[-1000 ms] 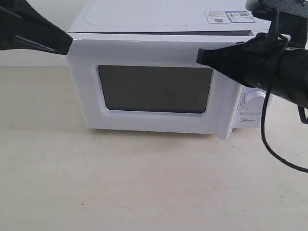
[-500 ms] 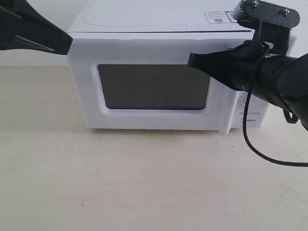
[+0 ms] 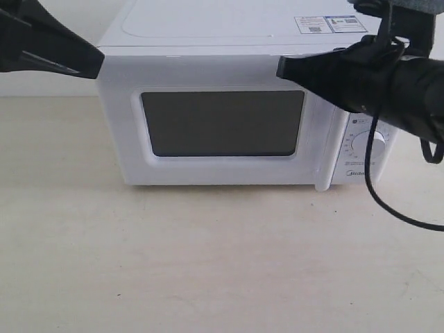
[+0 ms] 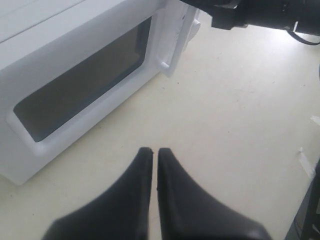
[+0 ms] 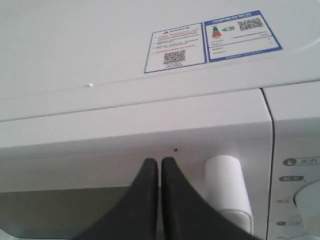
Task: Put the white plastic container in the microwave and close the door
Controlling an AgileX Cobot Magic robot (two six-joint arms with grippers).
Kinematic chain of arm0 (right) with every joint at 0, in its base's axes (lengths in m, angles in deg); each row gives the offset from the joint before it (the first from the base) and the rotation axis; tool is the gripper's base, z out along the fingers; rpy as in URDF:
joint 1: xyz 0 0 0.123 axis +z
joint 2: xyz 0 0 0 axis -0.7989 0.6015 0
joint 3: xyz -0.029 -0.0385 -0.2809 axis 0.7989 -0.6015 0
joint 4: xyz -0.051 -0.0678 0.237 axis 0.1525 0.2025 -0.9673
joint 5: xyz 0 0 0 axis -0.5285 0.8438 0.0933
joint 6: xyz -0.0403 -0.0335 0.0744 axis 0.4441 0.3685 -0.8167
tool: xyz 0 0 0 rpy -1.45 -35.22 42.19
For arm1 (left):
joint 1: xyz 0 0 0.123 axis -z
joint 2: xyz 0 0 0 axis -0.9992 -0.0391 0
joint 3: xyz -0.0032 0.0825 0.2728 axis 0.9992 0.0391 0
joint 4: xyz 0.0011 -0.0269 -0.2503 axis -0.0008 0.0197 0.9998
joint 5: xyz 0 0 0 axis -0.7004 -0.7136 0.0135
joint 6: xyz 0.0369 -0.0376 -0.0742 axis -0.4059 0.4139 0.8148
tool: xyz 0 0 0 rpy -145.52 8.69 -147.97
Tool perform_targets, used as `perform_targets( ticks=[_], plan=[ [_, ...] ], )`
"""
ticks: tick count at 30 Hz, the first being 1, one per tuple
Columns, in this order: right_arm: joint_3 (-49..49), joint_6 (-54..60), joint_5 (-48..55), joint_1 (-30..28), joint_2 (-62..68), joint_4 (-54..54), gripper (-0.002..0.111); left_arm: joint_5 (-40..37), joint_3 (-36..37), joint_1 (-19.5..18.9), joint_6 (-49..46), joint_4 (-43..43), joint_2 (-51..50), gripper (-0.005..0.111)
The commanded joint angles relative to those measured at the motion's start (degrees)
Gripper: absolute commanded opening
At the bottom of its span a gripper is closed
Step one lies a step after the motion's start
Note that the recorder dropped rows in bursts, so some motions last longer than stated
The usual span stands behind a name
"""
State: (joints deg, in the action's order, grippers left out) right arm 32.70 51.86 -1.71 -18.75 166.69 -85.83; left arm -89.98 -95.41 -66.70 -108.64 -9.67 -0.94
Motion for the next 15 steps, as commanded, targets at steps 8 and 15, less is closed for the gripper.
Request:
perform_targets(
  ticks=[8,15],
  plan=[
    [-3.6,35.3,10.1,-0.4,-19.4,-24.6,0.000,1.5,-0.4,0.2,0.8,0.1,0.7,0.004],
    [-18.1,47.3,8.9,-0.4,-37.3,-35.7,0.000,2.9,-0.4,0.2,0.8,4.4,3.0,0.004]
  ],
)
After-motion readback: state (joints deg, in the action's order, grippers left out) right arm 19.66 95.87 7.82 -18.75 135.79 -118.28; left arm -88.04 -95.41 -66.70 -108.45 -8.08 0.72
